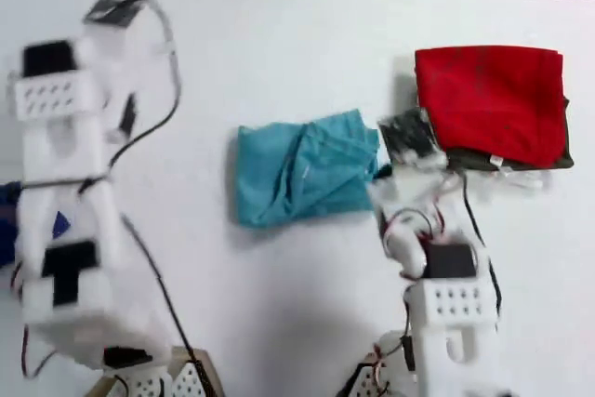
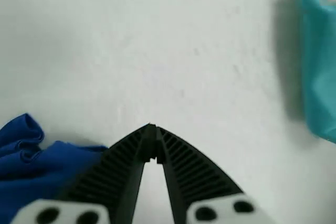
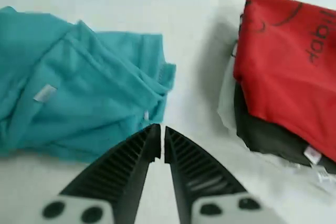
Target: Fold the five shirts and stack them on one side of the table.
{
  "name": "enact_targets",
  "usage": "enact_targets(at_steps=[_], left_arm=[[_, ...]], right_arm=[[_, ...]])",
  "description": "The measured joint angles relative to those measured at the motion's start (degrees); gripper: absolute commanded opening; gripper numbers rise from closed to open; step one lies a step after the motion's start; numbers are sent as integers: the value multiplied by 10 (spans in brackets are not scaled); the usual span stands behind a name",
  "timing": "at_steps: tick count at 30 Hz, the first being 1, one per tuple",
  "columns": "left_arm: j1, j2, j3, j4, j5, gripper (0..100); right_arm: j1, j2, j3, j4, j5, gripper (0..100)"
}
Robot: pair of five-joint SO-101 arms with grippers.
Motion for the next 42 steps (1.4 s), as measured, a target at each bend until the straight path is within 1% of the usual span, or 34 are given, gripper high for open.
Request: enact_targets(at_steps=[3,8,10,12,14,16,19,23,26,30,35,42], left_arm=[[-58,-115,180,-99,-5,27],[-147,-295,500,-302,-5,27],[-172,-349,593,-360,-5,27],[-181,-381,651,-392,-5,27],[-185,-393,686,-404,-5,27],[-187,-399,708,-411,-5,27],[-187,-401,719,-412,-5,27],[-187,-401,745,-418,-5,27],[-187,-401,775,-442,-5,27],[-187,-403,818,-489,-5,27],[-188,-404,818,-503,-6,27],[-188,-404,820,-503,-6,27]], right_arm=[[-50,110,-87,-2,-19,22],[-125,328,-255,-1,-24,22],[-142,418,-325,18,-24,21],[-155,496,-396,48,-25,21],[-169,556,-467,80,-41,21],[-182,603,-530,98,-74,23],[-189,658,-591,103,-126,22],[-200,722,-625,103,-142,22],[-202,764,-639,105,-143,22],[-200,789,-645,121,-91,21],[-195,791,-646,156,-25,21],[-128,785,-646,242,20,21]])
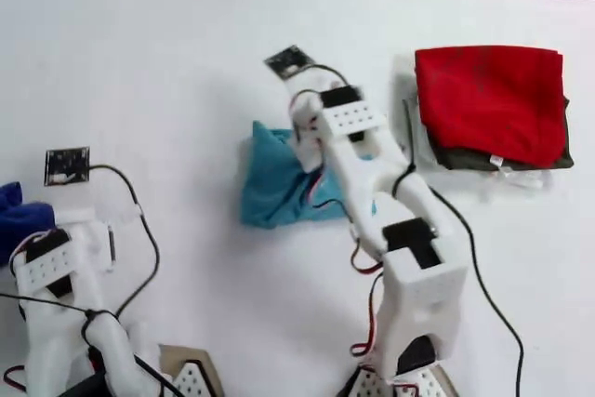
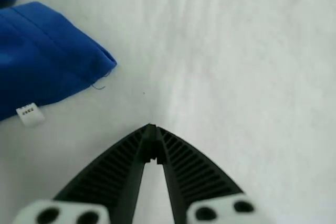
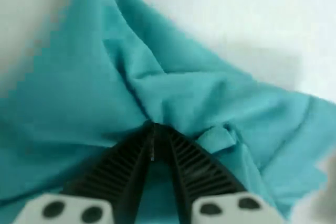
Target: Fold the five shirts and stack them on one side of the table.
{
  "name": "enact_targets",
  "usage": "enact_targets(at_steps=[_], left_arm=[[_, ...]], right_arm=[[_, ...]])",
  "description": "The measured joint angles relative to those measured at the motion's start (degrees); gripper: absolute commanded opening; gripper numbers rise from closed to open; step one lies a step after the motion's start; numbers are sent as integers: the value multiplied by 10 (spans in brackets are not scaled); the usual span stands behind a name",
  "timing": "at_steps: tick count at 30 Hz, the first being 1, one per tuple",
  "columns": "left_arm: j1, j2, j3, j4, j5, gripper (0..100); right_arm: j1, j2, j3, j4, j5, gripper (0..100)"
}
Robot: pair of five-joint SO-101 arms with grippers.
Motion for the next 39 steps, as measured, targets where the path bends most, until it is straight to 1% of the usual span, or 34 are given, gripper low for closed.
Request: enact_targets(at_steps=[4,7,15,18,24,26,31,39], left_arm=[[0,0,0,0,0,27],[0,0,0,0,0,27],[0,0,0,0,0,27],[0,0,0,0,0,27],[1,0,0,0,0,27],[1,0,0,0,0,27],[1,0,0,0,0,27],[1,0,0,0,0,27]], right_arm=[[25,-45,0,35,41,21],[25,-81,0,60,65,21],[23,-94,0,155,74,21],[15,-94,-11,151,73,21],[-67,-90,-22,77,73,21],[-82,-69,-23,58,73,21],[-81,-4,-24,51,73,21],[-40,-3,-40,113,74,21]])
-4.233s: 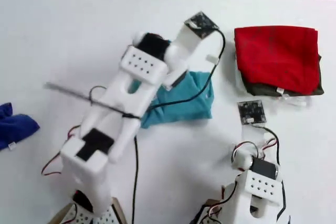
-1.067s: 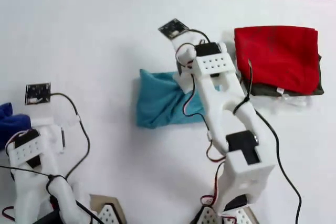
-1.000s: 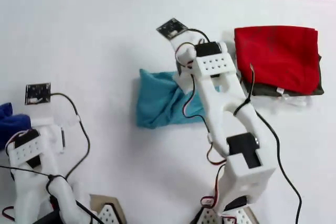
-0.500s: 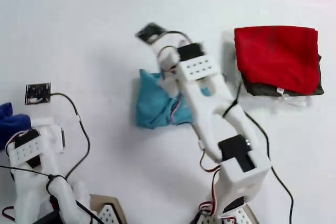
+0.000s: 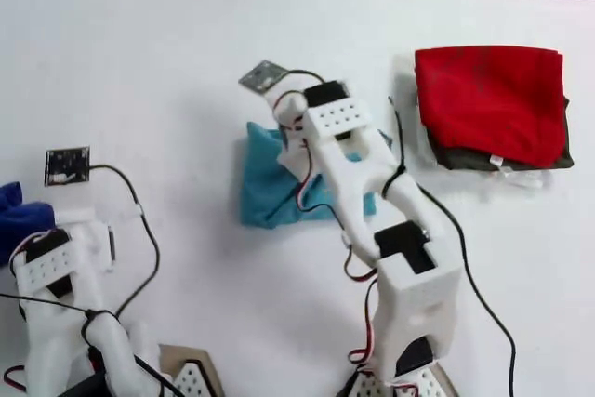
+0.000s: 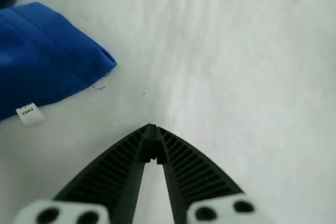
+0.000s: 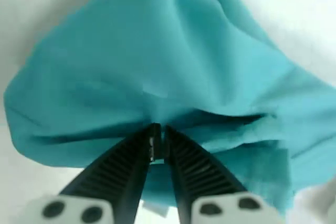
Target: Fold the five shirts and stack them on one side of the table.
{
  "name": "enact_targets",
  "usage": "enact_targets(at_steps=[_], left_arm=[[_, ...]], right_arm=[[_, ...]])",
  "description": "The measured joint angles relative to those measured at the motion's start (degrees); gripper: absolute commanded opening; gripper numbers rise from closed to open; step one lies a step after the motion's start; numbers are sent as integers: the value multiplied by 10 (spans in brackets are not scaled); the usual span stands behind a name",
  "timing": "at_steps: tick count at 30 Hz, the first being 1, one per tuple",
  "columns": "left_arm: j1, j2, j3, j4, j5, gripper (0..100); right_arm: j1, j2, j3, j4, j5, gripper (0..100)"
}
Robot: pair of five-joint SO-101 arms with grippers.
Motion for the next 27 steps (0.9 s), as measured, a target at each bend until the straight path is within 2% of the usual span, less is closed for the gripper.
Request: enact_targets(at_steps=[5,9,18,24,27], left_arm=[[0,0,2,-11,0,27],[0,0,2,-11,0,27],[0,0,2,-11,0,27],[0,0,2,-11,0,27],[0,0,2,-11,0,27]], right_arm=[[48,0,0,11,0,21],[85,0,0,40,39,21],[98,-23,0,175,72,22],[101,-126,0,184,72,22],[90,-141,9,127,62,21]])
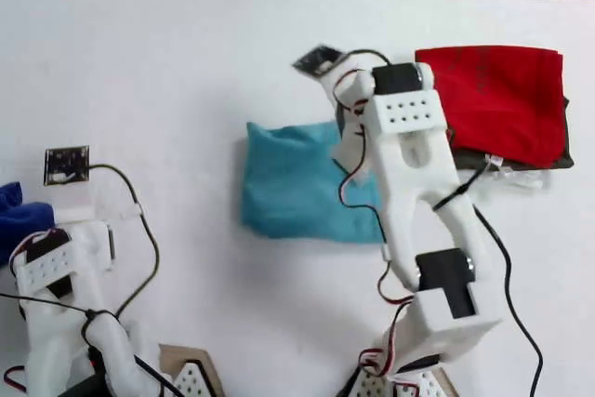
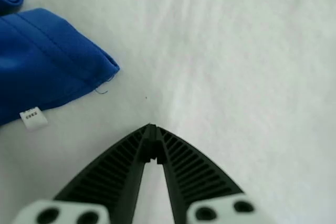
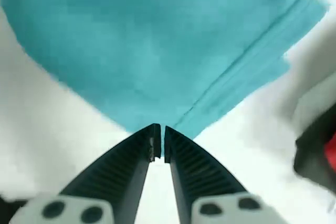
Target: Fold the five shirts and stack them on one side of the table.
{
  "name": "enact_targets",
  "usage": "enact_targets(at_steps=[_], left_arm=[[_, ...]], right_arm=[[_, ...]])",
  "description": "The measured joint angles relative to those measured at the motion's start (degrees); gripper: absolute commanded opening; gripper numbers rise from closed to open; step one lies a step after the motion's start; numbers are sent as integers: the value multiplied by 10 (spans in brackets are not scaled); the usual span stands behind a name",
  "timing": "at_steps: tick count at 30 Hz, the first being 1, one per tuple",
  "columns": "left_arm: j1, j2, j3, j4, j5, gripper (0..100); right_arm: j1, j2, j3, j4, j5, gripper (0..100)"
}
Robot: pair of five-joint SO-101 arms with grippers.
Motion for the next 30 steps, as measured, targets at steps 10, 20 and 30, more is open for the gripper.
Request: enact_targets(at_steps=[10,20,30], left_arm=[[0,0,0,0,0,27],[0,0,0,0,0,27],[0,0,2,0,0,27]], right_arm=[[-22,40,101,-103,-64,21],[-60,43,50,-230,-120,21],[-105,269,-114,-295,-148,21]])
